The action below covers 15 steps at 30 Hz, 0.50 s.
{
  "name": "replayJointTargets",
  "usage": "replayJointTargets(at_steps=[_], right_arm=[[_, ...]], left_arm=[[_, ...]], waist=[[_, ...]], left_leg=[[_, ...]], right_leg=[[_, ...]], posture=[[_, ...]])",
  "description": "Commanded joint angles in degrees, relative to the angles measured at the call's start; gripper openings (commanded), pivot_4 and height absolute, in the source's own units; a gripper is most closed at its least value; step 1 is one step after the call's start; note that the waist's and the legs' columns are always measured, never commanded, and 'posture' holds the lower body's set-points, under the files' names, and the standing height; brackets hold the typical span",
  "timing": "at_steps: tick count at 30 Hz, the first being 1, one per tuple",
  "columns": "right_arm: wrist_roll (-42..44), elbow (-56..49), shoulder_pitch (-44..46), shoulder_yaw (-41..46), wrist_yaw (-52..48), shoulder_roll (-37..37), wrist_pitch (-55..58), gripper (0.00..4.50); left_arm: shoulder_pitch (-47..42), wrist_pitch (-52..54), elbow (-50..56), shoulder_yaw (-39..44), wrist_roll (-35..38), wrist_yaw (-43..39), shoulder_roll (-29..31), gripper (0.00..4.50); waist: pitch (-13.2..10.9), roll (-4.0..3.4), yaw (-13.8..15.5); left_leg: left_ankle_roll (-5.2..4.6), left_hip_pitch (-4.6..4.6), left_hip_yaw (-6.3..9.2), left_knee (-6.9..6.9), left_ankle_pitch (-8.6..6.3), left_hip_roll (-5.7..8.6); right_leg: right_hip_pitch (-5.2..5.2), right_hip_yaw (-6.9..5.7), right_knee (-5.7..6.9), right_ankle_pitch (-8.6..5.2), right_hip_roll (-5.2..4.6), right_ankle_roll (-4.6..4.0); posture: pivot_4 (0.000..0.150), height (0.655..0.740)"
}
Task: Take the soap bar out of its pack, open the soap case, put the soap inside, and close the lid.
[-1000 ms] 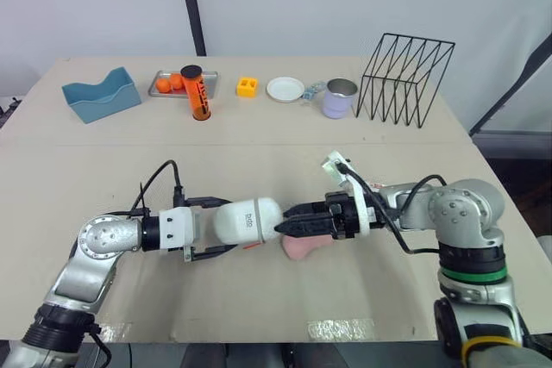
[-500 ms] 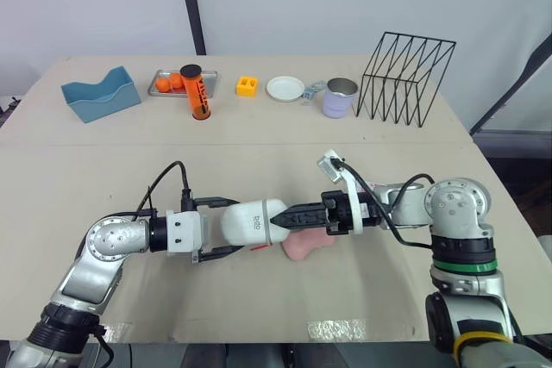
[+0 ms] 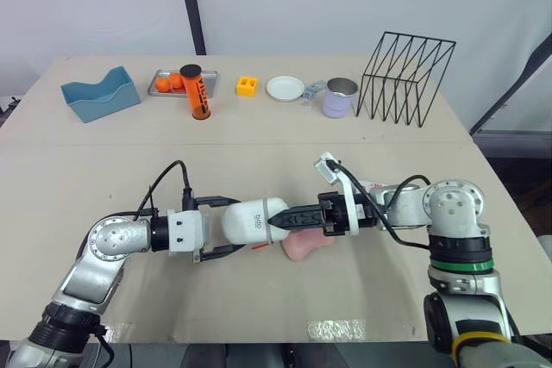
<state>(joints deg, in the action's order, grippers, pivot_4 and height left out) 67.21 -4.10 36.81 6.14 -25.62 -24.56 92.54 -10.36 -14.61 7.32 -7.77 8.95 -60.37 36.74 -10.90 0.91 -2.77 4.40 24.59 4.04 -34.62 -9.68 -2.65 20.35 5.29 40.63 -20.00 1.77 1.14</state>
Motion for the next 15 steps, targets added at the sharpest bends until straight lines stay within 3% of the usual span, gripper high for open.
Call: replayJointTargets(at_steps=[1,5,15], right_arm=[[2.85,-0.01,0.81,0.18,1.07,0.14,-0.04,3.65],[3.39,0.37,0.64,-0.31,1.84,-0.35,-0.04,1.91],[4.25,0.73,0.76,-0.76,2.46,-0.66,-0.04,1.91]], left_arm=[[-0.39,0.06,2.26,0.17,0.24,0.70,0.30,3.63],[-0.57,0.16,2.18,-0.07,0.15,0.98,0.22,3.63],[-0.81,0.43,2.17,-0.42,0.04,1.16,0.08,3.63]], waist=[[0.00,0.00,-0.01],[0.00,0.00,-0.01],[0.00,0.00,-0.01]], left_leg=[[0.00,0.00,0.00,0.00,0.00,0.00],[0.00,0.01,0.00,0.00,0.00,0.00],[0.00,0.04,-0.01,0.00,0.00,-0.01]], right_leg=[[0.00,0.00,0.00,0.00,0.00,0.00],[0.01,0.01,0.00,0.00,0.01,0.00],[0.05,0.02,0.00,0.00,0.02,0.00]], posture=[[0.150,0.7400],[0.150,0.7400],[0.150,0.7400]])
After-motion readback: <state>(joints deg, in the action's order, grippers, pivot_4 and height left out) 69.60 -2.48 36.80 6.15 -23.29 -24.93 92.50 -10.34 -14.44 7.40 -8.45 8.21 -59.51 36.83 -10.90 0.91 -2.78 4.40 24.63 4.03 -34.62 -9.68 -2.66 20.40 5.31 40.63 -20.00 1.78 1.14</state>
